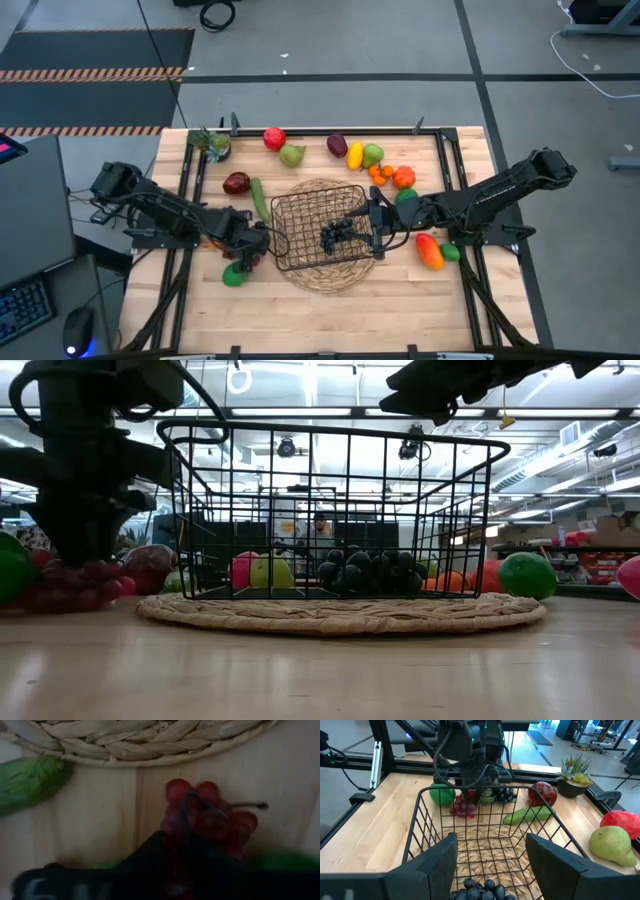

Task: Build produce basket
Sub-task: Put the purple grapes into the black wire basket, then put the bottom left green lime into the black wire basket

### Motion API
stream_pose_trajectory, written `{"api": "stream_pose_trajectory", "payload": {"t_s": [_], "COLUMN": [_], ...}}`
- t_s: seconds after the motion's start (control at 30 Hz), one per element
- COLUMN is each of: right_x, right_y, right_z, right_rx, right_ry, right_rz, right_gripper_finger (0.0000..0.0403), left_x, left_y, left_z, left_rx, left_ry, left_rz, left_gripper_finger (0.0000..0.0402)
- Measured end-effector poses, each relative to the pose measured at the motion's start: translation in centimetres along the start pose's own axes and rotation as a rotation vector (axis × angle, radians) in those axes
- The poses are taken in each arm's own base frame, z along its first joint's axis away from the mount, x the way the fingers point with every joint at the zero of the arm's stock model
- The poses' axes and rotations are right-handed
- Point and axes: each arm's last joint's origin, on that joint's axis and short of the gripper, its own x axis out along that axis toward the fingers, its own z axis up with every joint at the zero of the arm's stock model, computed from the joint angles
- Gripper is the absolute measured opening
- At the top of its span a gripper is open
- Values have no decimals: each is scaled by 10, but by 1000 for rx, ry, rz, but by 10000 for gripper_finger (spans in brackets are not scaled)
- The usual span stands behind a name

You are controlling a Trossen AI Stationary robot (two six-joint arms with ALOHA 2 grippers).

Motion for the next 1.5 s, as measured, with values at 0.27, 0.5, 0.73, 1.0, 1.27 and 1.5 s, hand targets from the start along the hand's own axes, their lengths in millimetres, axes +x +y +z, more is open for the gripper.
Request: {"api": "stream_pose_trajectory", "payload": {"t_s": [0.27,0.5,0.73,1.0,1.27,1.5], "right_x": [0,-7,-28,-42,-40,-39], "right_y": [0,-1,2,9,11,14], "right_z": [2,7,18,17,10,7], "right_rx": [5,28,52,71,77,70], "right_ry": [-15,-37,-88,-55,12,30], "right_rz": [2,6,35,57,37,48], "right_gripper_finger": [228,227,221,219,219,219], "left_x": [-53,-138,-197,-180,-166,-170], "left_y": [6,11,9,17,16,14], "left_z": [10,41,78,102,115,111], "left_rx": [6,-19,47,36,47,1], "left_ry": [4,-219,-602,-595,-574,-587], "left_rz": [96,229,202,241,257,223], "left_gripper_finger": [11,7,8,12,103,208]}}
